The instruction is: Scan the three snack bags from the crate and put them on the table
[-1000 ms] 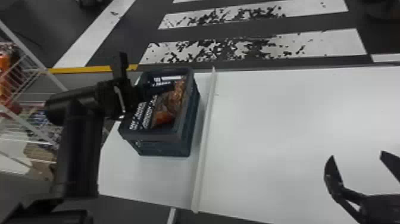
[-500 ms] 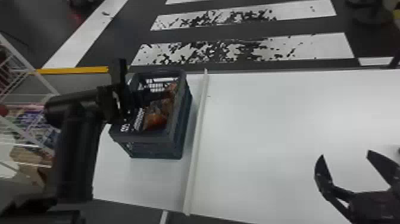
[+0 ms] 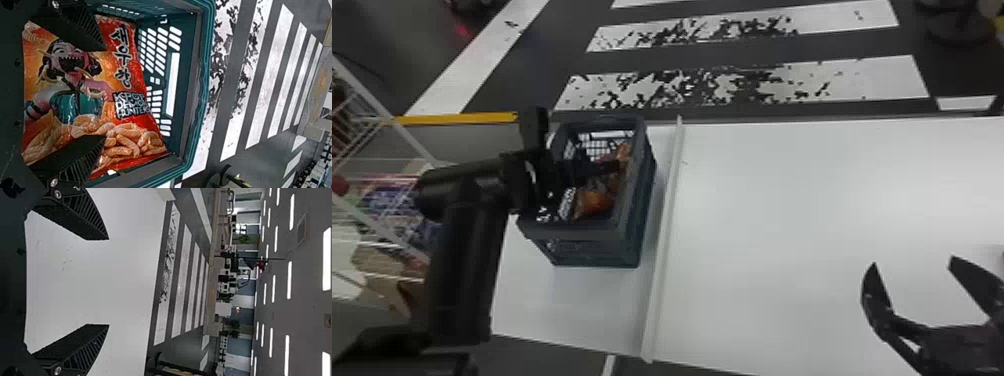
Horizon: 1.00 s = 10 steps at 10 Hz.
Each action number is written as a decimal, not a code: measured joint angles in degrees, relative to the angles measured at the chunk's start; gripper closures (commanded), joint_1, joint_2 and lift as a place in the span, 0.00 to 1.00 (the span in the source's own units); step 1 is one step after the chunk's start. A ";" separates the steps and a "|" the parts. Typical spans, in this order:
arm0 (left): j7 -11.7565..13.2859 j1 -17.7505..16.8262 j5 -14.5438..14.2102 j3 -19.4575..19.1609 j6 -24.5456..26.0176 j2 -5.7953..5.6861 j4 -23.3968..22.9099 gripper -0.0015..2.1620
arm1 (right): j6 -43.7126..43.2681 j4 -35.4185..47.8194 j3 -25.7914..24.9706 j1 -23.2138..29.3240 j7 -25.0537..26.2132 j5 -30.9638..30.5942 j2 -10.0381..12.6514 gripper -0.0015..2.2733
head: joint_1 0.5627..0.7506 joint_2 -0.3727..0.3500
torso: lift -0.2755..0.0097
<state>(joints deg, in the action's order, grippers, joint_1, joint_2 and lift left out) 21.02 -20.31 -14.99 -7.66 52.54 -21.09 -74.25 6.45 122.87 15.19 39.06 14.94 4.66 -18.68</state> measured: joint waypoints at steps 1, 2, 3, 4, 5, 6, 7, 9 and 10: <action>0.83 0.00 0.41 0.07 -0.52 0.00 0.79 0.19 | -0.10 0.00 0.01 0.10 0.00 0.13 0.08 0.04 | 0.70 0.87 | 0.64; 2.30 0.00 1.31 0.09 -0.69 -0.17 1.41 0.42 | -0.15 0.00 0.01 0.16 -0.09 0.48 0.19 0.04 | 0.70 0.87 | 0.64; 3.21 0.08 1.89 -0.04 -0.83 -0.46 1.88 0.75 | -0.20 0.00 0.01 0.23 -0.23 0.87 0.33 0.04 | 0.70 0.88 | 0.64; 3.04 0.64 1.97 -0.61 -1.63 -0.58 2.00 0.98 | -0.28 0.00 0.05 0.30 -0.34 1.19 0.47 0.04 | 0.70 0.89 | 0.64; 1.64 1.59 1.86 -0.96 -3.24 -0.59 1.72 0.98 | -0.30 -0.01 0.09 0.37 -0.35 1.31 0.57 0.04 | 0.70 0.90 | 0.64; 1.25 2.64 1.85 -1.04 -5.30 -0.59 1.31 0.98 | -0.31 -0.11 0.10 0.52 -0.35 1.56 0.67 0.04 | 0.70 0.91 | 0.64; 1.50 3.60 1.75 -1.11 -6.78 -0.61 0.73 0.98 | -0.41 -0.20 0.06 0.68 -0.35 1.98 0.74 0.04 | 0.70 0.91 | 0.64; 2.27 5.85 1.25 -2.23 -8.29 -0.46 -1.39 0.98 | -1.37 -0.24 -0.11 1.35 -0.27 2.47 1.09 0.04 | 0.70 0.91 | 0.64; 2.13 7.56 0.53 -3.07 -8.98 -0.33 -3.29 0.98 | -2.24 -0.26 -0.15 1.84 -0.29 2.65 1.24 0.04 | 0.70 0.91 | 0.64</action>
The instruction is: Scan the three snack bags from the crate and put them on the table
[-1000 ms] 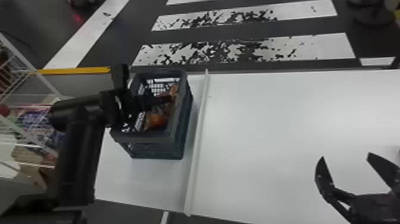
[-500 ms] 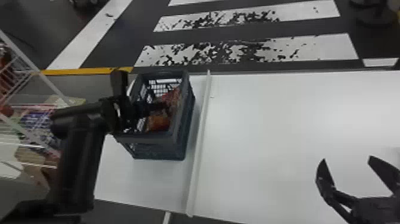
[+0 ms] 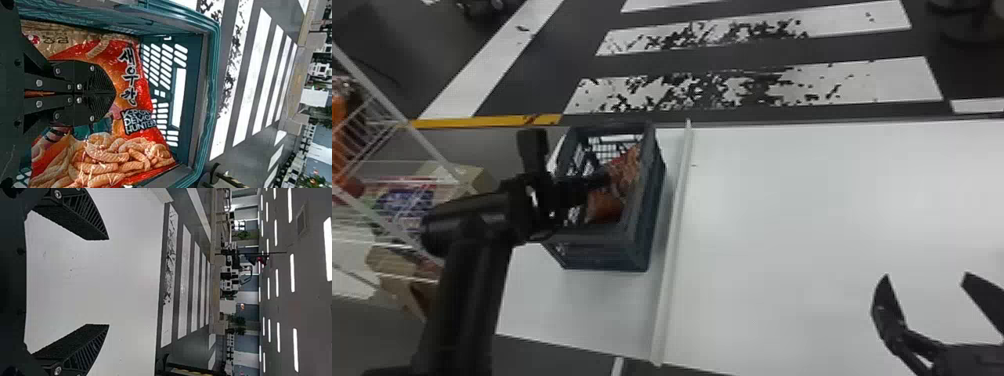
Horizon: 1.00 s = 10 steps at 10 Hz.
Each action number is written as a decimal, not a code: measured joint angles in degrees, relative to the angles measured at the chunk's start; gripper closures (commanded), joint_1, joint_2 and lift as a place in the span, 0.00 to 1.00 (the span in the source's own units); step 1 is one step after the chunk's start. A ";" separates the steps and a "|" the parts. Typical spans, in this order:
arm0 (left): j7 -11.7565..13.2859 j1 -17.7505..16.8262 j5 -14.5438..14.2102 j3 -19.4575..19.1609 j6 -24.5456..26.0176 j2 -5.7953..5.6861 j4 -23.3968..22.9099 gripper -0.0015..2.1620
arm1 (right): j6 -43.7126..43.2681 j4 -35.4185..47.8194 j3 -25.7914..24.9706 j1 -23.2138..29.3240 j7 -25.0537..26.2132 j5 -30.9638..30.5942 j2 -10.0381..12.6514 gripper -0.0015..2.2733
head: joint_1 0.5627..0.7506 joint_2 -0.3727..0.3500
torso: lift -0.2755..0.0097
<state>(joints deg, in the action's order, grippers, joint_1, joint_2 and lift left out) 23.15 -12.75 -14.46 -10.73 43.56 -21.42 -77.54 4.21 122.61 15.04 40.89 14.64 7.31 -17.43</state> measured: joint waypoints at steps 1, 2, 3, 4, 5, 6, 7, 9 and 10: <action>-0.39 2.60 -0.64 -1.51 -0.50 0.25 -3.34 0.98 | -0.90 -0.01 -0.01 0.52 -0.04 0.06 0.13 0.04 | 0.70 0.92 | 0.64; -1.49 5.27 -1.70 -2.93 -0.57 0.39 -7.07 0.98 | -1.69 0.00 -0.01 0.96 -0.05 0.07 0.24 0.04 | 0.70 0.93 | 0.64; -2.94 8.47 -2.98 -4.98 -0.55 0.83 -11.87 0.98 | -2.63 0.09 -0.01 1.45 -0.05 0.06 0.32 0.04 | 0.70 0.95 | 0.64; -3.95 10.76 -3.64 -6.75 -0.54 1.47 -15.62 0.98 | -3.43 0.24 -0.01 1.89 -0.05 0.01 0.37 0.04 | 0.70 0.96 | 0.64; -5.08 12.53 -4.18 -7.91 -0.53 1.84 -18.55 0.98 | -4.20 0.37 -0.03 2.32 -0.05 -0.01 0.38 0.04 | 0.70 0.97 | 0.64; -5.77 13.95 -4.57 -8.60 -0.56 2.01 -20.71 0.98 | -5.12 0.43 -0.08 2.79 -0.05 -0.01 0.38 0.04 | 0.70 0.98 | 0.64; -5.86 14.78 -4.90 -8.99 -0.56 2.08 -22.01 0.98 | -6.08 0.44 -0.10 3.23 -0.05 -0.01 0.38 0.04 | 0.70 0.98 | 0.64; -5.56 15.63 -5.35 -9.57 0.71 2.14 -23.98 0.98 | -7.80 0.44 -0.17 3.99 -0.05 0.06 0.38 0.04 | 0.70 0.98 | 0.64; -5.77 15.79 -5.05 -9.79 1.95 2.13 -24.68 0.98 | -8.96 0.44 -0.20 4.44 -0.05 0.09 0.38 0.04 | 0.70 0.98 | 0.64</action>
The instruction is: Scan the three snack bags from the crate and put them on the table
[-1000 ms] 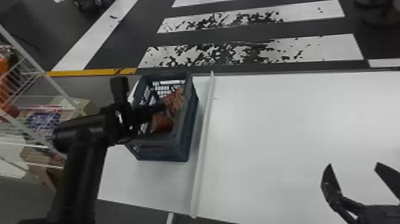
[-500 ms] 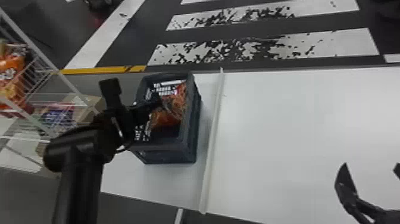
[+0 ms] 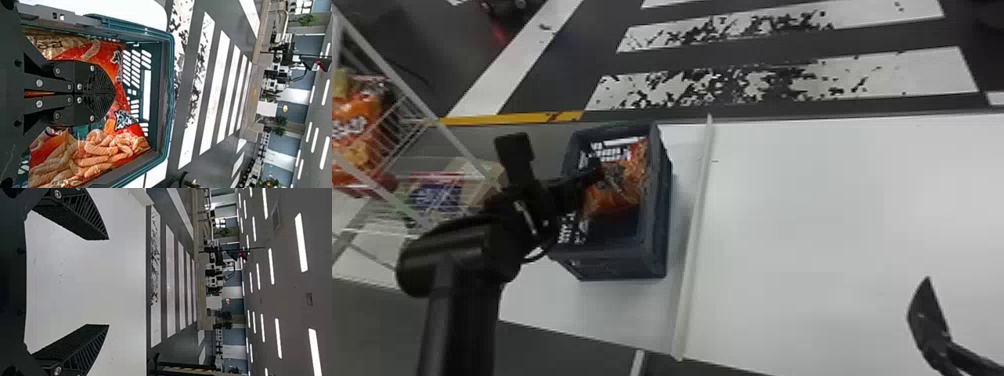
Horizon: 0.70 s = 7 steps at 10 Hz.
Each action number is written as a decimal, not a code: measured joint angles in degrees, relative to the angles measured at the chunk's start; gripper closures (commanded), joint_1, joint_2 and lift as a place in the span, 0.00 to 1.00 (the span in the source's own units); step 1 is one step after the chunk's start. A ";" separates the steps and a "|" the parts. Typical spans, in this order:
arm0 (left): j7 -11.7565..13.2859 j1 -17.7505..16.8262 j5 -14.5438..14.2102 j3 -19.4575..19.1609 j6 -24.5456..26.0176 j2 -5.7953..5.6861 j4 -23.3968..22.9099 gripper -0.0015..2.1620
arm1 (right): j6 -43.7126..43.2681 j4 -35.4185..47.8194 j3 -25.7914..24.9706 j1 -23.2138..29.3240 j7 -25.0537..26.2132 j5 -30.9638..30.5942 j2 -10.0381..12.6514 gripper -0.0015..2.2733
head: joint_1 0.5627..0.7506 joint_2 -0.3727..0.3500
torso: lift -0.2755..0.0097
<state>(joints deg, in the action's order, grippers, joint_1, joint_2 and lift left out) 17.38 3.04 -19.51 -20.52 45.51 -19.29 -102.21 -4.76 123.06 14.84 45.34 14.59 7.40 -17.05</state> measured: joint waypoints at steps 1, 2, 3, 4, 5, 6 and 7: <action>-1.31 0.27 0.94 0.14 0.64 0.01 -0.45 0.98 | -0.75 0.10 -0.04 0.26 0.00 0.03 0.00 0.04 | 0.70 0.99 | 0.64; -1.85 0.61 2.34 0.50 0.59 0.04 -1.00 0.98 | -0.99 0.20 -0.06 0.35 0.00 0.06 0.00 0.04 | 0.70 1.00 | 0.64; -1.85 0.75 3.11 0.50 0.61 0.08 -1.30 0.98 | -1.01 0.22 -0.03 0.36 0.00 0.07 0.00 0.04 | 0.70 1.00 | 0.64; -1.71 0.71 3.20 0.02 1.38 0.07 -2.02 0.98 | -1.01 0.24 0.01 0.36 0.00 0.12 0.00 0.04 | 0.70 1.00 | 0.64; -1.46 0.41 2.74 -0.64 3.41 0.04 -3.35 0.98 | -1.00 0.25 -0.05 0.36 0.00 0.45 0.00 0.04 | 0.70 1.00 | 0.64; -1.41 -0.07 2.42 -1.20 6.99 -0.10 -4.92 0.98 | -1.04 0.25 -0.37 0.37 -0.09 1.14 0.00 0.04 | 0.70 1.00 | 0.64; -1.53 -0.70 2.40 -1.45 11.86 -0.32 -6.83 0.98 | -1.05 0.21 -0.61 0.39 -0.25 1.67 0.00 0.04 | 0.70 1.00 | 0.64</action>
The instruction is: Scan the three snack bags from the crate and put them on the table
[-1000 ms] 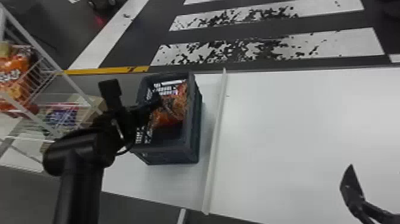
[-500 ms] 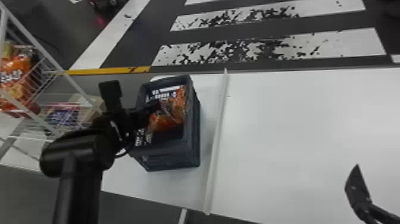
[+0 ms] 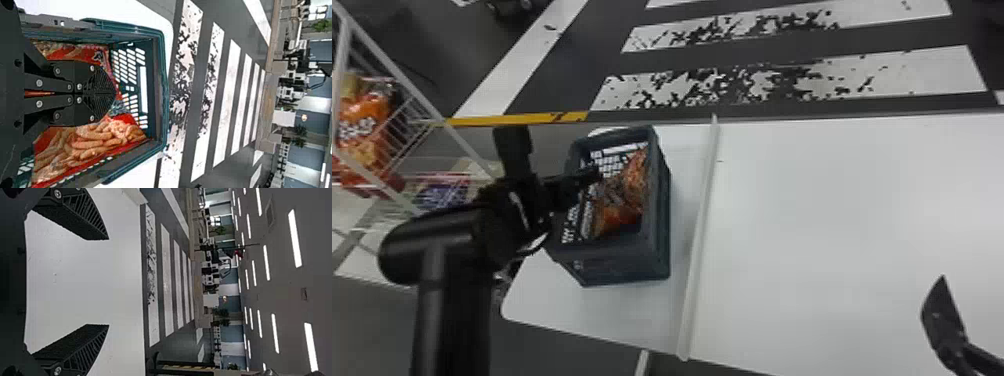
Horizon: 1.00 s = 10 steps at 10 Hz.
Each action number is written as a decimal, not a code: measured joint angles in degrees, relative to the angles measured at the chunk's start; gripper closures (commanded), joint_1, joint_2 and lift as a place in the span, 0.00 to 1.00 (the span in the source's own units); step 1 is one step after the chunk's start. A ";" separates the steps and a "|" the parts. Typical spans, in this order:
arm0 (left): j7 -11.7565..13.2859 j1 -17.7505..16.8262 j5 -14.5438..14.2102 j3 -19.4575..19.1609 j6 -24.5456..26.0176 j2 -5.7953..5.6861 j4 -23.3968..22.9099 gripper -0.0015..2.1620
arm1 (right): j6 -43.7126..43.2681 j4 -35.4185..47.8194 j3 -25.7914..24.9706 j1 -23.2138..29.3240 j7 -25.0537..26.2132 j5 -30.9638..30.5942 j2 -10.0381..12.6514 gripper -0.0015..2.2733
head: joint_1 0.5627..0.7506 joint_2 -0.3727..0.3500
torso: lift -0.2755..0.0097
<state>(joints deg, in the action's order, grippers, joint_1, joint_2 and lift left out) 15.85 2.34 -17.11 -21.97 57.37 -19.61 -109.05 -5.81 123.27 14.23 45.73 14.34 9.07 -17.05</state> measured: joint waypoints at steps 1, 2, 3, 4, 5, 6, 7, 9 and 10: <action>-0.42 -0.66 0.00 -0.09 4.78 -0.21 -1.90 0.98 | 0.00 -0.04 -0.06 0.00 -0.03 0.25 0.00 0.04 | 0.70 1.00 | 0.64; -0.41 -0.99 -0.06 -0.28 7.35 -0.31 -3.51 0.98 | -0.02 -0.04 -0.08 -0.03 -0.05 0.32 0.00 0.04 | 0.70 0.99 | 0.64; 0.01 -0.74 0.00 -0.41 7.73 -0.42 -4.64 0.98 | -0.03 -0.03 -0.08 -0.09 -0.07 0.34 -0.03 0.04 | 0.70 0.99 | 0.64; 0.45 0.25 0.68 -0.20 5.72 -0.47 -5.20 0.81 | -0.09 -0.03 -0.08 -0.11 -0.07 0.38 -0.09 0.04 | 0.70 0.99 | 0.64; 1.86 1.51 2.12 0.20 2.10 -0.69 -5.45 0.33 | -0.17 -0.04 -0.15 -0.16 -0.04 0.42 -0.15 0.04 | 0.70 0.99 | 0.64; 5.05 2.24 2.99 0.21 -0.50 -1.47 -5.66 0.09 | -0.18 -0.15 -0.23 -0.18 -0.09 0.45 -0.16 0.04 | 0.70 0.98 | 0.64; 7.14 2.81 3.19 0.13 -1.33 -2.86 -5.73 0.06 | -0.20 -0.20 -0.25 -0.17 -0.11 0.45 -0.09 0.04 | 0.70 0.97 | 0.64; 9.89 3.32 3.63 0.55 -1.50 -6.89 -4.95 0.06 | -1.76 -0.54 -0.21 0.36 -0.11 0.40 0.47 0.04 | 0.70 1.00 | 0.64; 13.46 3.16 4.16 0.79 -1.51 -8.91 -3.84 0.06 | -2.74 -0.98 -0.08 0.54 -0.11 0.18 1.00 0.04 | 0.70 1.00 | 0.64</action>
<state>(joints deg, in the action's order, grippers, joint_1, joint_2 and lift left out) 29.30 5.50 -12.95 -21.18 55.86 -28.52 -112.89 -8.55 122.29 14.15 46.27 14.23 9.25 -16.06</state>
